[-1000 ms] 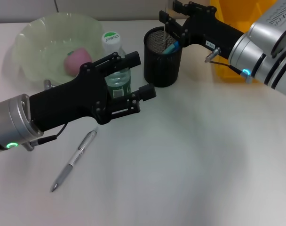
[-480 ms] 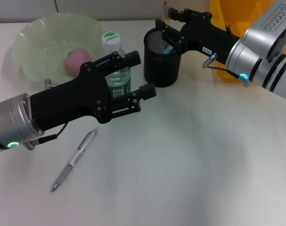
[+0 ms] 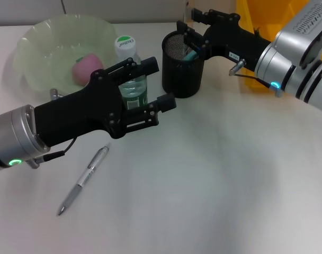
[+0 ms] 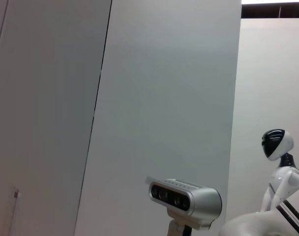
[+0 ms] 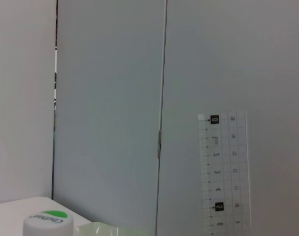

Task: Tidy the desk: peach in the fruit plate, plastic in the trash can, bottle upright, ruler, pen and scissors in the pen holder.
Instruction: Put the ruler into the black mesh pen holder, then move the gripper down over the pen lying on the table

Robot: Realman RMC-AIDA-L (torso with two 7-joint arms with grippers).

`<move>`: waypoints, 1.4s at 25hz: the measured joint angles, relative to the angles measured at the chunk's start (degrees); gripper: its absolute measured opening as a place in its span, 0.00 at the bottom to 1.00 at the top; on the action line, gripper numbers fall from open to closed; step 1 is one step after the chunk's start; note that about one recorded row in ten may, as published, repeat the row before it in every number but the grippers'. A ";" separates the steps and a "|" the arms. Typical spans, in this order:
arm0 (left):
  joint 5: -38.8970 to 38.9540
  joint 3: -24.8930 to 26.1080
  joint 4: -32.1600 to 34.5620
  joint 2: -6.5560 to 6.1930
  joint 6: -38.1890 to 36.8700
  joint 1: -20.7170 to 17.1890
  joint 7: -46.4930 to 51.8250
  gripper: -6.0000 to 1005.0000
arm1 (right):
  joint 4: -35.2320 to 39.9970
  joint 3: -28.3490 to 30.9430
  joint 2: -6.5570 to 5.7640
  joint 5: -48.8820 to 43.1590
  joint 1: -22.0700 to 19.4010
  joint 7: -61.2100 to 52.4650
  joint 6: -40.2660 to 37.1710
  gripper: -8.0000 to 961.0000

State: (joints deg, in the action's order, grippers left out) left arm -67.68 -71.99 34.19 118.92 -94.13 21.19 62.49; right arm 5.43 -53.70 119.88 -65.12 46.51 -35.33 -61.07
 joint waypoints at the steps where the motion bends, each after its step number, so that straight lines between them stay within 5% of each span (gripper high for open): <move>1: 0.00 0.00 0.00 0.00 0.00 0.00 0.00 0.78 | 0.04 0.00 0.00 0.04 0.00 0.00 0.00 0.43; 21: -0.09 0.00 0.00 -0.01 0.17 0.21 0.00 0.78 | -0.21 0.70 0.00 0.55 -0.67 2.28 -1.99 0.50; 35: -0.17 0.13 0.39 -0.35 -0.14 -0.51 0.49 0.79 | 0.05 -0.08 -0.15 2.95 -13.12 0.78 -32.10 0.50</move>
State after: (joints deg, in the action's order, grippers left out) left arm -67.85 -71.85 34.58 118.57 -94.27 20.67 62.98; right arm 5.48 -53.78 119.73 -62.17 33.39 -34.55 -93.17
